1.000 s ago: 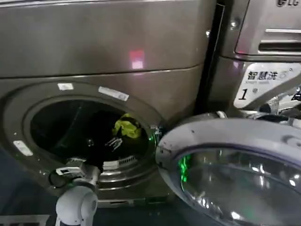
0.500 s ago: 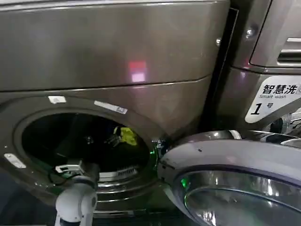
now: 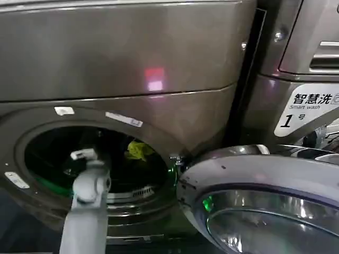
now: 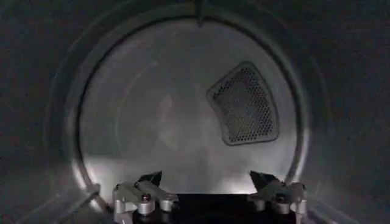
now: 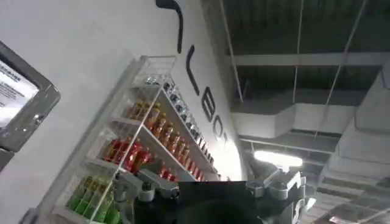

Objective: Grasp the clothes from the dryer.

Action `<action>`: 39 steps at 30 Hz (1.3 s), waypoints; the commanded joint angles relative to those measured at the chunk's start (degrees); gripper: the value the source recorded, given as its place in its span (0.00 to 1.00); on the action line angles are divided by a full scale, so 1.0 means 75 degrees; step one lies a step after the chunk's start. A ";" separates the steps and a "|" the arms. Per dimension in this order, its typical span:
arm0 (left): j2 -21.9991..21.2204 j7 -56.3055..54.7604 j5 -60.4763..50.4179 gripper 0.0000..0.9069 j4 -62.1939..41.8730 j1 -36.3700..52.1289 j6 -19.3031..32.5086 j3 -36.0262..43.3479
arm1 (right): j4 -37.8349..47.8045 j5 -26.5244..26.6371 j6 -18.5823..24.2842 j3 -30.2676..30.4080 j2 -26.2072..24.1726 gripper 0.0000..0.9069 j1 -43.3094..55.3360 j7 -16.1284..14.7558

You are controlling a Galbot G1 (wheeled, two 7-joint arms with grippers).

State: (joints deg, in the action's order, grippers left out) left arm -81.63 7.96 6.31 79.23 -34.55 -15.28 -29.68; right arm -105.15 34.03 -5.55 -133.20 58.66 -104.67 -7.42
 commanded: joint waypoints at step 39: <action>0.1046 0.7877 -0.8943 1.00 -0.8471 0.5604 0.3273 0.5005 | -0.0205 -0.0008 0.0096 0.0058 0.0114 1.00 0.0104 0.0001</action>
State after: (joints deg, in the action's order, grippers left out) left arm -73.71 66.06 -59.39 17.04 8.04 9.20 5.77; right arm -106.35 34.00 -4.84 -132.77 59.36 -103.90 -7.38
